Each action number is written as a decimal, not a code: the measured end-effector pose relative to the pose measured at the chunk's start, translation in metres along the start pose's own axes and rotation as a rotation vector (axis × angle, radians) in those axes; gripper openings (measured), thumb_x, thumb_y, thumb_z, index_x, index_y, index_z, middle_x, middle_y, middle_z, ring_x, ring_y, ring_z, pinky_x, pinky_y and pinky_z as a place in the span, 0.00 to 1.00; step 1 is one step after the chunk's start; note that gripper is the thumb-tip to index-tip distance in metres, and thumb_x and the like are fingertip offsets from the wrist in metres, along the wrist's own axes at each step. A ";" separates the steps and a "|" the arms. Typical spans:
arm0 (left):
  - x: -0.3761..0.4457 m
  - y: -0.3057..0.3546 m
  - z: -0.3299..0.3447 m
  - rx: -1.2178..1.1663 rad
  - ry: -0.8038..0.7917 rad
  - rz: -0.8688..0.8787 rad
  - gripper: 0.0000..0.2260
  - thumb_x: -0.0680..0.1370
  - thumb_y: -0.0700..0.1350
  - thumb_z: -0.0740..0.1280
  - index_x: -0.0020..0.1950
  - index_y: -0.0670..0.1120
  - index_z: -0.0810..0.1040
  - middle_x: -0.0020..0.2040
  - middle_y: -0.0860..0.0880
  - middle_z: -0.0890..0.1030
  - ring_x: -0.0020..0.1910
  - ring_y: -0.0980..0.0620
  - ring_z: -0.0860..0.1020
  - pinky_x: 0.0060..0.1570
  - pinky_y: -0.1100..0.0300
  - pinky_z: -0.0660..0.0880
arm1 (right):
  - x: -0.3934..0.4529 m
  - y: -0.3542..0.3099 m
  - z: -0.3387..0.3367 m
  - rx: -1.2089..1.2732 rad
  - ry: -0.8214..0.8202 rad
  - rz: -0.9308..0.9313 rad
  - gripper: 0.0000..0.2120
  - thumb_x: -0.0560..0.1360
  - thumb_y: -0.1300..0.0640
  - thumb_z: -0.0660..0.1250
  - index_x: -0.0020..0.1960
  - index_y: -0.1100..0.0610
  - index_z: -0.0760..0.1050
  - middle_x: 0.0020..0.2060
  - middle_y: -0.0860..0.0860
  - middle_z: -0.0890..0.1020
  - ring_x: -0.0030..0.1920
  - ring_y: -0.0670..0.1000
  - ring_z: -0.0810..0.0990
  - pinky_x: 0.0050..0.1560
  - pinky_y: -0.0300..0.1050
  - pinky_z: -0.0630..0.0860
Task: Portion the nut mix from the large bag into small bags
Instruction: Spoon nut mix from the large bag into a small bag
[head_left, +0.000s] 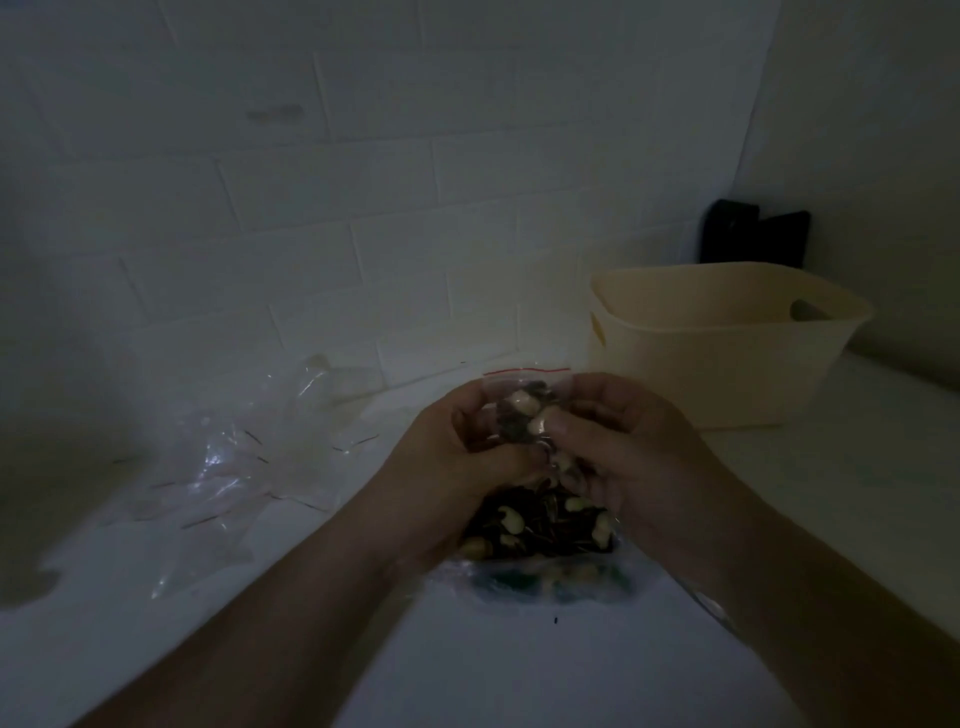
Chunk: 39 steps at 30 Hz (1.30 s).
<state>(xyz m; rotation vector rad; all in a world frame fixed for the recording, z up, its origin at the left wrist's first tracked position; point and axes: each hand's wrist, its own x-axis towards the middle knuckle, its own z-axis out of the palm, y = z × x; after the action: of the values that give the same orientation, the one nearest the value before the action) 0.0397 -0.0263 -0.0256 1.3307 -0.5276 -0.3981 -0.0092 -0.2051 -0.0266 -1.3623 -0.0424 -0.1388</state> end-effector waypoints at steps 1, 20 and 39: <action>0.000 0.000 0.000 0.006 0.004 0.003 0.26 0.71 0.30 0.74 0.67 0.44 0.80 0.62 0.37 0.84 0.63 0.34 0.82 0.66 0.36 0.77 | 0.000 0.002 -0.001 -0.051 -0.019 -0.006 0.14 0.73 0.61 0.77 0.57 0.53 0.83 0.53 0.56 0.87 0.51 0.55 0.86 0.51 0.52 0.82; 0.000 0.002 0.003 -0.016 0.196 0.044 0.09 0.78 0.34 0.71 0.58 0.42 0.83 0.53 0.39 0.87 0.55 0.36 0.85 0.61 0.39 0.80 | 0.000 0.003 0.004 -0.127 0.033 -0.040 0.10 0.79 0.63 0.69 0.55 0.52 0.86 0.50 0.56 0.88 0.54 0.59 0.87 0.61 0.66 0.80; -0.001 -0.001 0.003 0.048 0.144 0.120 0.06 0.75 0.43 0.76 0.51 0.48 0.86 0.51 0.41 0.87 0.49 0.44 0.85 0.49 0.53 0.81 | 0.001 0.008 0.003 -0.148 0.058 -0.088 0.05 0.77 0.55 0.74 0.52 0.53 0.85 0.48 0.55 0.88 0.52 0.58 0.87 0.57 0.63 0.82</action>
<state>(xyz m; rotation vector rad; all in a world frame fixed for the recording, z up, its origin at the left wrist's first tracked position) 0.0367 -0.0283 -0.0258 1.3551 -0.4961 -0.1900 -0.0072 -0.2004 -0.0336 -1.5038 -0.0447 -0.2596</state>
